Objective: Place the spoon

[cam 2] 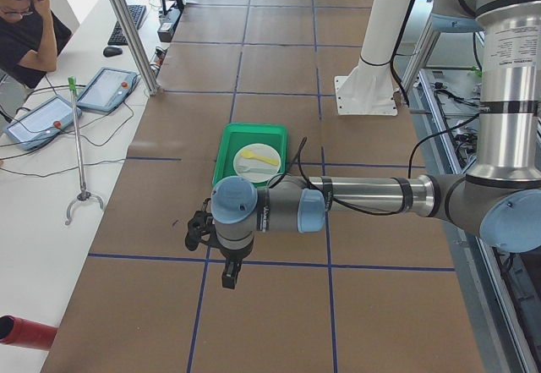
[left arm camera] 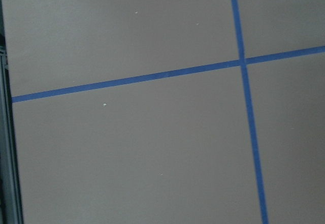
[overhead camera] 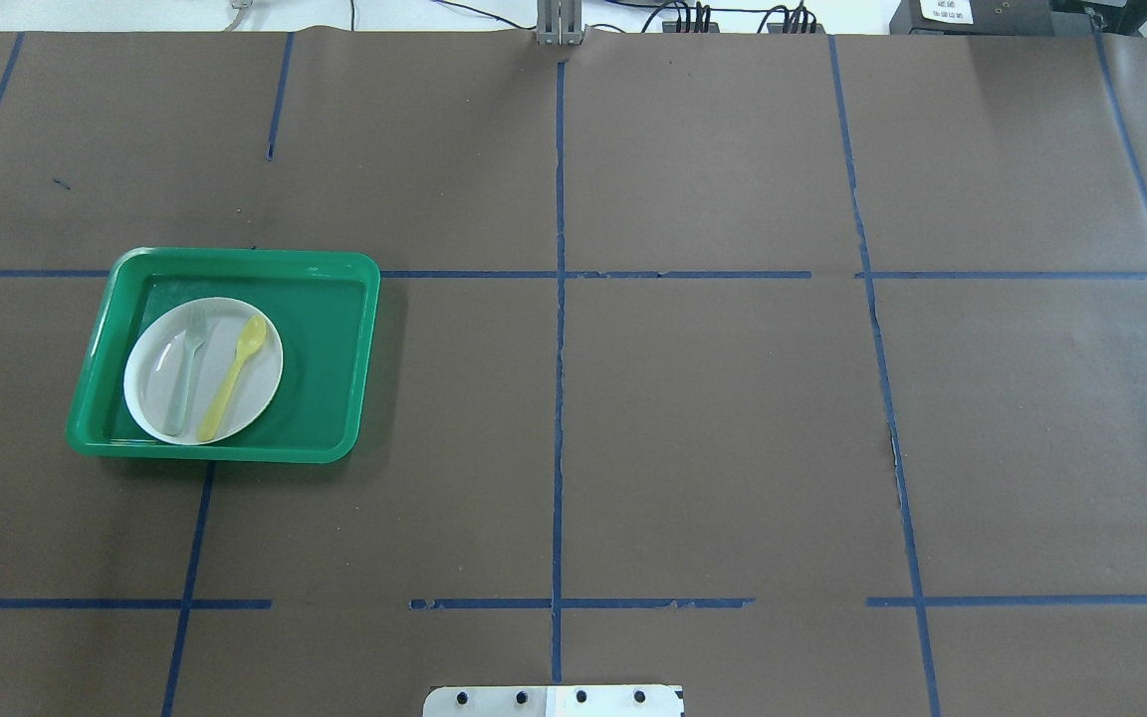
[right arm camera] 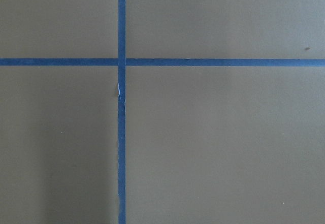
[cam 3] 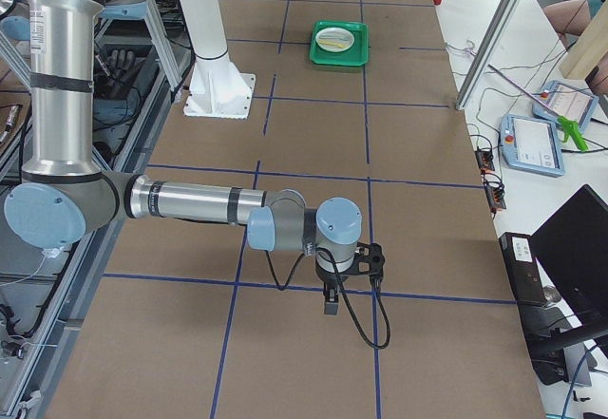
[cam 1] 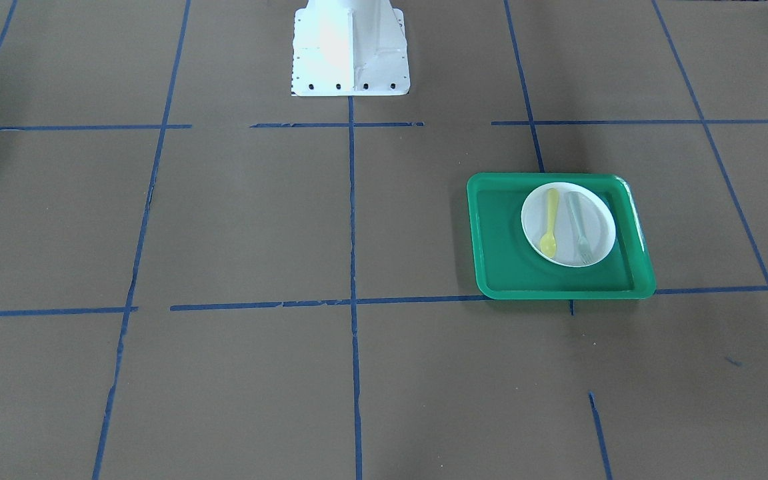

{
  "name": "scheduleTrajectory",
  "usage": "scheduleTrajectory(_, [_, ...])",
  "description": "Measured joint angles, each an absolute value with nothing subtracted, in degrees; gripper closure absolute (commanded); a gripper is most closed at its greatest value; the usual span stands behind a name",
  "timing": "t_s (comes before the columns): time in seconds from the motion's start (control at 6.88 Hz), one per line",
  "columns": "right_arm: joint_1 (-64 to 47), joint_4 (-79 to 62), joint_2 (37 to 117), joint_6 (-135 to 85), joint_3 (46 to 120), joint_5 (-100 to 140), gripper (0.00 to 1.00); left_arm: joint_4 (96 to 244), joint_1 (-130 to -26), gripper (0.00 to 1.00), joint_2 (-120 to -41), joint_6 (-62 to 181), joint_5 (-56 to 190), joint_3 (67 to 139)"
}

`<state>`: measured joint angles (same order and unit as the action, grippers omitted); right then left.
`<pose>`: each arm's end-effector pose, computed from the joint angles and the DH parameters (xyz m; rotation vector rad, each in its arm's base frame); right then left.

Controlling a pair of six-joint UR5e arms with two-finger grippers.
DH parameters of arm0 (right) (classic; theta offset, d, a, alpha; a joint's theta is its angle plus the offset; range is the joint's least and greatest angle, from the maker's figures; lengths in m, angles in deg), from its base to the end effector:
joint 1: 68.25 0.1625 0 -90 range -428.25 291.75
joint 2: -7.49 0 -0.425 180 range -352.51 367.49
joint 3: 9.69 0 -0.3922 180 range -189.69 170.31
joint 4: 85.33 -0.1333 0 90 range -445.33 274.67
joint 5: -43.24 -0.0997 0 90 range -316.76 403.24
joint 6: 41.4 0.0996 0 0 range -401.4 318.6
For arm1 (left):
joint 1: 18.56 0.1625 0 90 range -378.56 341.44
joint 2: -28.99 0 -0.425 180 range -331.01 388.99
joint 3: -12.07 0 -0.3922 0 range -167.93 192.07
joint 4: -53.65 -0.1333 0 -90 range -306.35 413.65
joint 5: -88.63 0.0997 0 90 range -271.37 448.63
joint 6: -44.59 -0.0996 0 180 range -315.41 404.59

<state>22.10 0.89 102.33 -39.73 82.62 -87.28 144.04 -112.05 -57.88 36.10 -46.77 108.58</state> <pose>0.0714 -0.4569 0.6768 0.0128 -0.7074 0.0261 -0.0910 -0.4677 0.6270 0.1447 0.7816 0.1087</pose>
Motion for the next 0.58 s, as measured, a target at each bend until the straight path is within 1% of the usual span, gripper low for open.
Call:
scheduleTrajectory(0.15, [22.1,0.89,102.33,-39.73,82.64,-87.26,0.0,145.26,-106.77,0.0,-58.25,42.67,-48.07,111.89])
scheduleTrajectory(0.44, [22.1,0.89,102.33,-39.73,82.66,-87.26,0.0,155.69,-95.81,0.0,-60.31,57.49,-48.5,113.73])
scheduleTrajectory(0.58, [22.1,0.89,102.33,-39.73,82.65,-87.27,0.0,160.12,-89.5,0.11,-63.04,65.57,-47.9,113.01])
